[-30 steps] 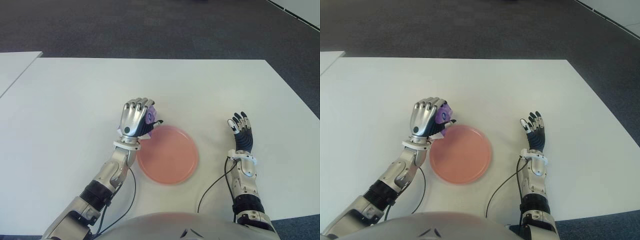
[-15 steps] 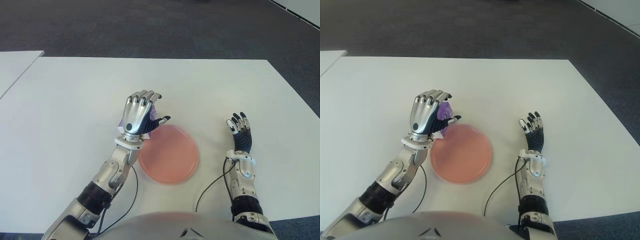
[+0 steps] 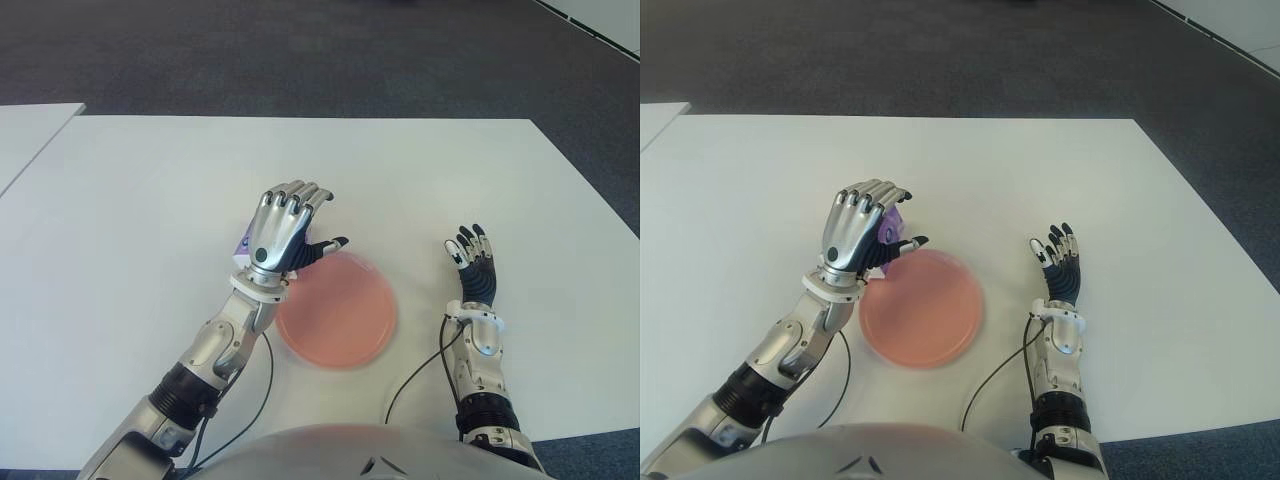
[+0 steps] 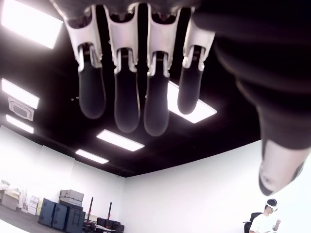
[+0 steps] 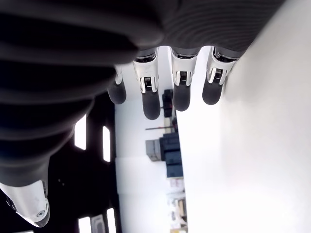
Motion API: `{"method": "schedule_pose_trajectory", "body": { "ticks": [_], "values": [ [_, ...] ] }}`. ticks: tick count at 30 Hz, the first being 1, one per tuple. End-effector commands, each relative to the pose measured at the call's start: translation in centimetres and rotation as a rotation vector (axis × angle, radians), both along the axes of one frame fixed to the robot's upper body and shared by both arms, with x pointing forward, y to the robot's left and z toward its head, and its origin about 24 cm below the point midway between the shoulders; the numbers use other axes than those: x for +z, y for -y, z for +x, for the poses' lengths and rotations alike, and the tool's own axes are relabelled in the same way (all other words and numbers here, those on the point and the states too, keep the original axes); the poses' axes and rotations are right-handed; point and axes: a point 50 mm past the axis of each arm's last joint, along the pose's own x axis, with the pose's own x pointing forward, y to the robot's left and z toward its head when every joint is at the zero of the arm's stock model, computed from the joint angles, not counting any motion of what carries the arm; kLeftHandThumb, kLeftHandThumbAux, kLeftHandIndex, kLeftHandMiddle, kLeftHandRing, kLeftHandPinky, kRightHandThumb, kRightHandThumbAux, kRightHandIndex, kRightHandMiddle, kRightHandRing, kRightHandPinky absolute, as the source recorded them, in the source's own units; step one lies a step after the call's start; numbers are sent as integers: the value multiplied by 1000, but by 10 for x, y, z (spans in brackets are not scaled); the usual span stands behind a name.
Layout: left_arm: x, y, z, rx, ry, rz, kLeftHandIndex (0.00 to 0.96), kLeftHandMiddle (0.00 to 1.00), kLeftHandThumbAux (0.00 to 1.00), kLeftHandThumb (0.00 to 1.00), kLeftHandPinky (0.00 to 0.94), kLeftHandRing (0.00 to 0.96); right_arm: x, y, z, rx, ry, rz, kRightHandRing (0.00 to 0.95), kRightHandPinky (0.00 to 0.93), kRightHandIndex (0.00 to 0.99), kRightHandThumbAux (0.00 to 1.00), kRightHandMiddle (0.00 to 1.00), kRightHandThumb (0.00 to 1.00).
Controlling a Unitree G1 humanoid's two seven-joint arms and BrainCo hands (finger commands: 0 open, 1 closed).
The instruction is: Put the tissue paper into the plate.
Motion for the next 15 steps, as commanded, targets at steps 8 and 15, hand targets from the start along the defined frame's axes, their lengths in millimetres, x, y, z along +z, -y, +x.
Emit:
{"method": "schedule_pose_trajectory", "body": {
  "ticks": [8,15],
  "values": [
    [-2,0,-3,-17,-35,49,399,500,649,950,694,504,-50,-14,-30,-22,-263,112,97,17,45,629,173,426],
    [-3,0,-3,8,-61,34,398,501,649,950,689,504,-51,-15,-30,-22,-260,132,102,8,44,635,177,426]
  ]
}}
